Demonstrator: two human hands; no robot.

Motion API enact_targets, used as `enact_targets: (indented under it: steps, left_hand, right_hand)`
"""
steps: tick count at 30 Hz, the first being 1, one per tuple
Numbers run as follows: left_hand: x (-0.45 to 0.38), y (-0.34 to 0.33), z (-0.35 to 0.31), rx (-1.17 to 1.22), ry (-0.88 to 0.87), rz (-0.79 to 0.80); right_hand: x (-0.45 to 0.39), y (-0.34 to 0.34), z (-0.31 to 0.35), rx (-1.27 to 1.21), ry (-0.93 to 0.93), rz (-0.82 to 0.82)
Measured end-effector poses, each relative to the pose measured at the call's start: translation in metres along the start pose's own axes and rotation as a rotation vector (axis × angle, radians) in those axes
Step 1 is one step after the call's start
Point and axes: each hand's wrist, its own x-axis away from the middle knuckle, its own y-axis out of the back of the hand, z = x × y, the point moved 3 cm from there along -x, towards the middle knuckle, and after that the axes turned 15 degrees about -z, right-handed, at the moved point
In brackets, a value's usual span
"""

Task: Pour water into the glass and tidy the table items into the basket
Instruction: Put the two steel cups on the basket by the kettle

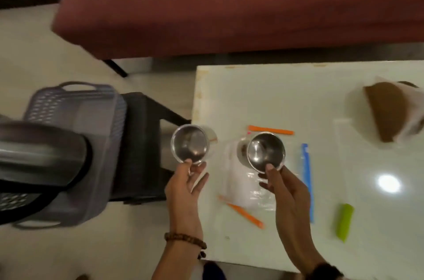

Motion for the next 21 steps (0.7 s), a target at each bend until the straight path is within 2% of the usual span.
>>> enact_targets:
  steps: [5,9,15,21]
  left_hand:
    - [-0.081,0.056,-0.101,0.071,-0.102,-0.113]
    - [-0.147,0.066,-0.156,0.085,-0.118,-0.181]
    - [-0.242,0.041,-0.198,0.187,0.026,-0.279]
    - [-0.292,0.039,-0.194,0.137,0.08,-0.421]
  right_hand:
    - [0.02,-0.147,0.035,0.012,0.11,0.327]
    - [0.03,-0.251,0.059,0.064,0.192,0.5]
    - [0.032,-0.365,0.068,0.314,0.288,0.555]
    - [0.03,-0.419,0.05,0.687,0.579,0.65]
